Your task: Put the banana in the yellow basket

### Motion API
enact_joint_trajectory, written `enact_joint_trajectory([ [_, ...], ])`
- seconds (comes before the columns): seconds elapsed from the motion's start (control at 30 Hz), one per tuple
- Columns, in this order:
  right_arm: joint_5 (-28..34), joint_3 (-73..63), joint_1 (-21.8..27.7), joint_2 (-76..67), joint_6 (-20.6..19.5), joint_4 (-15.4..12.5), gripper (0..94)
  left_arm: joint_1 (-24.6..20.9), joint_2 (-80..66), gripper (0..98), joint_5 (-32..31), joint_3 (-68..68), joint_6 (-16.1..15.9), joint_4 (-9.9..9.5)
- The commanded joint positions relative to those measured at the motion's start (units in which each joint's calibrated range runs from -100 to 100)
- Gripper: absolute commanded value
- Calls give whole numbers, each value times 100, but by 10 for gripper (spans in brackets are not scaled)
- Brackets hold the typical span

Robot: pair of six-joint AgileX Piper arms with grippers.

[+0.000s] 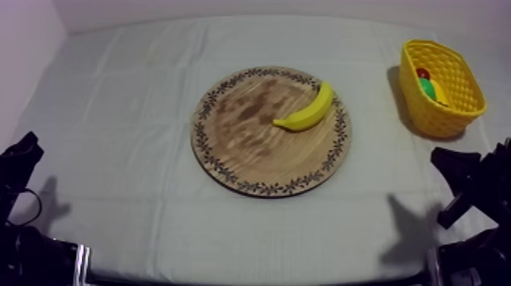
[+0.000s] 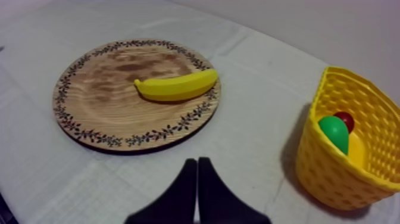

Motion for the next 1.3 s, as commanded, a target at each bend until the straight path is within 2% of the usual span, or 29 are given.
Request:
enact_joint_trajectory([
  [0.0,-18,-2,-70,86,-14,-65,6,1,0,1,0,-1,-2,-1],
  [0.17,-256,-92,-213,702,312,-447,6,1,0,1,0,-1,-1,-1],
  [0.27,-561,-302,-274,1313,436,-548,6,1,0,1,0,-1,-1,-1],
  [0.4,-750,-950,-376,2291,492,-528,6,1,0,1,0,-1,0,-1],
  [0.47,-650,-1453,-440,2846,370,-391,6,1,0,1,0,-1,0,-1],
  [0.63,98,-3087,-487,4326,36,-25,6,1,0,1,0,-1,0,-1],
  [0.77,992,-4474,-415,5565,30,-42,7,1,0,1,0,-1,0,-1],
  [0.93,2024,-6137,-520,7013,-80,87,8,1,0,1,0,-1,0,-1],
  [1.07,2714,-7326,-627,8005,-42,201,8,1,0,1,0,-1,0,-1],
  [1.27,3699,-8863,-715,9236,325,291,8,1,0,1,0,-1,-1,-1],
])
